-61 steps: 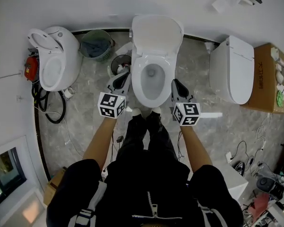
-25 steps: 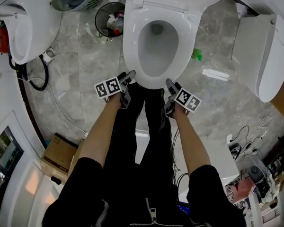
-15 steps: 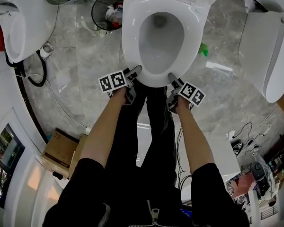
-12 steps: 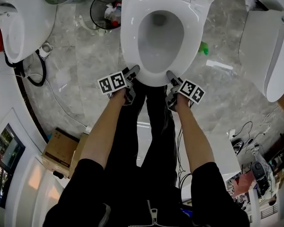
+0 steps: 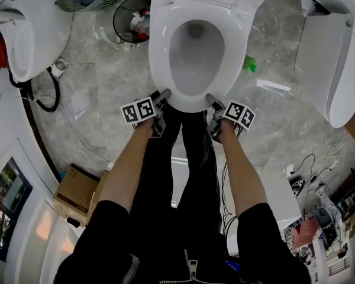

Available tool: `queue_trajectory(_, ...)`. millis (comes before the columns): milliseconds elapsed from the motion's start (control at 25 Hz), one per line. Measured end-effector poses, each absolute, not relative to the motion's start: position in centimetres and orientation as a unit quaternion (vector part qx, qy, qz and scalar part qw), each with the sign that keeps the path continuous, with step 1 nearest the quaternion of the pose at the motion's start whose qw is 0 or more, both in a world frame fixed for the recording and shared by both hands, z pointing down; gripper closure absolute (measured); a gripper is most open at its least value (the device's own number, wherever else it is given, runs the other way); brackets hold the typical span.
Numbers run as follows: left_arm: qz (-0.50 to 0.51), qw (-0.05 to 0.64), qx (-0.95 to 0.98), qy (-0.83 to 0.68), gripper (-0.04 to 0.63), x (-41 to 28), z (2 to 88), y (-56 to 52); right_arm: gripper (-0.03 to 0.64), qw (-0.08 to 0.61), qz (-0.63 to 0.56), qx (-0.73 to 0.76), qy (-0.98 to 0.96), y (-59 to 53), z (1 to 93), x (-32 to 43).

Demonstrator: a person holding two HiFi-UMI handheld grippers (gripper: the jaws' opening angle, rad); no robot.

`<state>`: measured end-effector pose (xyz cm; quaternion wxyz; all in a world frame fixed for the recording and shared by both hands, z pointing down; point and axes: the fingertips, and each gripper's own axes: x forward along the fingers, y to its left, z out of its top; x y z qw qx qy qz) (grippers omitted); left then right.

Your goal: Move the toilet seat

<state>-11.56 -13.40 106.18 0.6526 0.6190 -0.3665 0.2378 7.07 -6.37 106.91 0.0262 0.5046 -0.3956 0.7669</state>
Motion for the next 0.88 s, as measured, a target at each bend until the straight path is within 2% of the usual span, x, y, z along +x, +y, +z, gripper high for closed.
queue_trajectory(80,0.228,0.655,0.615,-0.375,0.411,-11.9,105.4,-13.4,0.391,0.014,0.769,0.503,-0.395,-6.3,105.9,7.0)
queue_trajectory(320,0.213,0.654,0.62,-0.377,0.411,-11.5,101.1,-13.6,0.417,-0.022,0.772,0.497,-0.395,-6.4,101.6,7.5)
queue_trajectory(880,0.127,0.647,0.624,-0.419,0.39,-10.1,87.5,-18.1,0.443,-0.082,0.759,0.471,-0.442,-10.4,88.0,9.0)
